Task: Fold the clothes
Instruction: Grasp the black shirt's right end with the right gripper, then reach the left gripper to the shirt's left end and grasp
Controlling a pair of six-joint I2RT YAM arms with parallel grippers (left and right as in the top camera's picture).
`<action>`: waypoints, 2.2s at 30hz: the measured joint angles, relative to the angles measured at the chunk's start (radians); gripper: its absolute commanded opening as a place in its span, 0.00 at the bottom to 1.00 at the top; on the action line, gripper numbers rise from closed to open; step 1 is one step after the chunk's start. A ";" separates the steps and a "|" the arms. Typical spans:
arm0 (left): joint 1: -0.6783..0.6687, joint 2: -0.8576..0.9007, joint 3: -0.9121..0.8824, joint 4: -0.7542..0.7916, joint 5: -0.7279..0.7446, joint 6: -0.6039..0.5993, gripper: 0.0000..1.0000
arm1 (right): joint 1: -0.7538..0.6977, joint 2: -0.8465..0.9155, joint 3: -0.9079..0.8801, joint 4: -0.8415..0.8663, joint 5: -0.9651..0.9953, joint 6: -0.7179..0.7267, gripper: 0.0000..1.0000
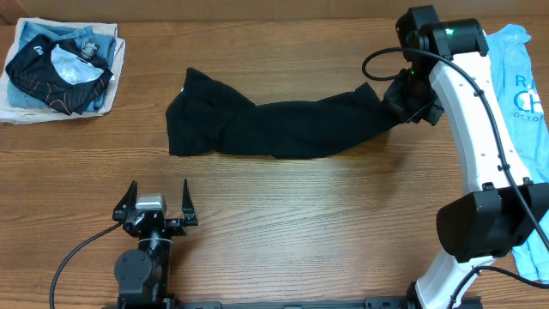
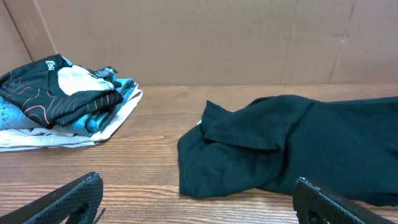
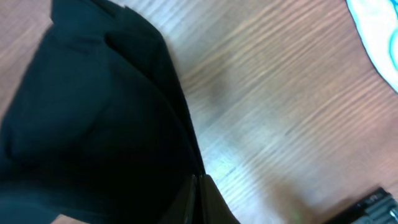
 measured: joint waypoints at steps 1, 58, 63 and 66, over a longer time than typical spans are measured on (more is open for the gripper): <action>0.000 0.000 0.000 0.000 0.000 0.000 1.00 | 0.001 0.000 0.000 -0.007 0.000 0.000 0.04; 0.000 1.336 0.795 -0.313 0.665 -0.675 1.00 | 0.032 -0.042 -0.265 0.245 -0.007 0.003 0.04; 0.000 1.378 0.795 -0.264 0.564 -0.844 1.00 | 0.032 -0.042 -0.265 0.254 -0.007 0.003 0.04; 0.000 1.381 0.795 -0.227 0.499 -0.929 1.00 | 0.032 -0.042 -0.265 0.258 -0.007 0.003 0.04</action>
